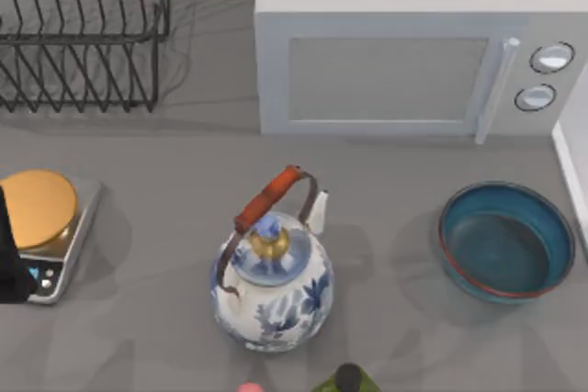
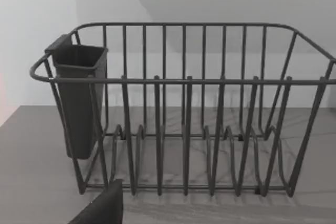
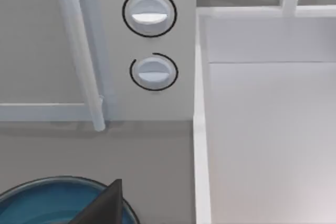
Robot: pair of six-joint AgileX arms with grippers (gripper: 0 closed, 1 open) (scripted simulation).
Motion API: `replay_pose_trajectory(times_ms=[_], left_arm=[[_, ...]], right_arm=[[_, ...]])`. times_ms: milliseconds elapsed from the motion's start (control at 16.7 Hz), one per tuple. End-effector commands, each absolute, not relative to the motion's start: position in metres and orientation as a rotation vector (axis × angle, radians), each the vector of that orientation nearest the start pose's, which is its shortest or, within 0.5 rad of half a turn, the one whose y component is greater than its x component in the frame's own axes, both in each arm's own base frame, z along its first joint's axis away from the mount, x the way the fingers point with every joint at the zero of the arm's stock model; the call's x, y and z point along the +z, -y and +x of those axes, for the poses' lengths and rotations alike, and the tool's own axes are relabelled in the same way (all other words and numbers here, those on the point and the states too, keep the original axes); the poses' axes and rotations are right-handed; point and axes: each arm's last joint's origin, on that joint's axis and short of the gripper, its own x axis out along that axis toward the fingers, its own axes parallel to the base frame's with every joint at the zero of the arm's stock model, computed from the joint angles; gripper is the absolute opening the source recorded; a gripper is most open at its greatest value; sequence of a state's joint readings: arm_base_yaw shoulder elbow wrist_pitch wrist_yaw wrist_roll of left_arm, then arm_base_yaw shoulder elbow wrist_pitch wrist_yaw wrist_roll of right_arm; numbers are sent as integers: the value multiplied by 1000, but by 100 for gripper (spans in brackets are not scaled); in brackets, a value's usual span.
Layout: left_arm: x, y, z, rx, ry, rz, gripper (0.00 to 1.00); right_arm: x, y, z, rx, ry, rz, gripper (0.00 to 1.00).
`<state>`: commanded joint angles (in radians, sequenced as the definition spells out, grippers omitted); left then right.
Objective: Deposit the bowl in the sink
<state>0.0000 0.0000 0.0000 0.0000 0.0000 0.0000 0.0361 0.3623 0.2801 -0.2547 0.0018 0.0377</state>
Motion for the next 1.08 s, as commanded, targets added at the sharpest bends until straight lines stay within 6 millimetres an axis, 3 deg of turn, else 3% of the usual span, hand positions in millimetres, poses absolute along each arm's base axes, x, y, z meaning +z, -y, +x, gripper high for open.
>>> replay_pose_trajectory(times_ms=[240,540,840,1080], left_arm=[[160,1,106,0,0,0,100],[160,1,106,0,0,0,100],[160,1,106,0,0,0,100],[160,1,106,0,0,0,100]], right_arm=[[231,-10,153,41,-635,47,100],[252,-24,211,36,-1013,54,100],[249,-42,269,20,-1325,39,100],[236,-55,300,5,-1502,15,100]])
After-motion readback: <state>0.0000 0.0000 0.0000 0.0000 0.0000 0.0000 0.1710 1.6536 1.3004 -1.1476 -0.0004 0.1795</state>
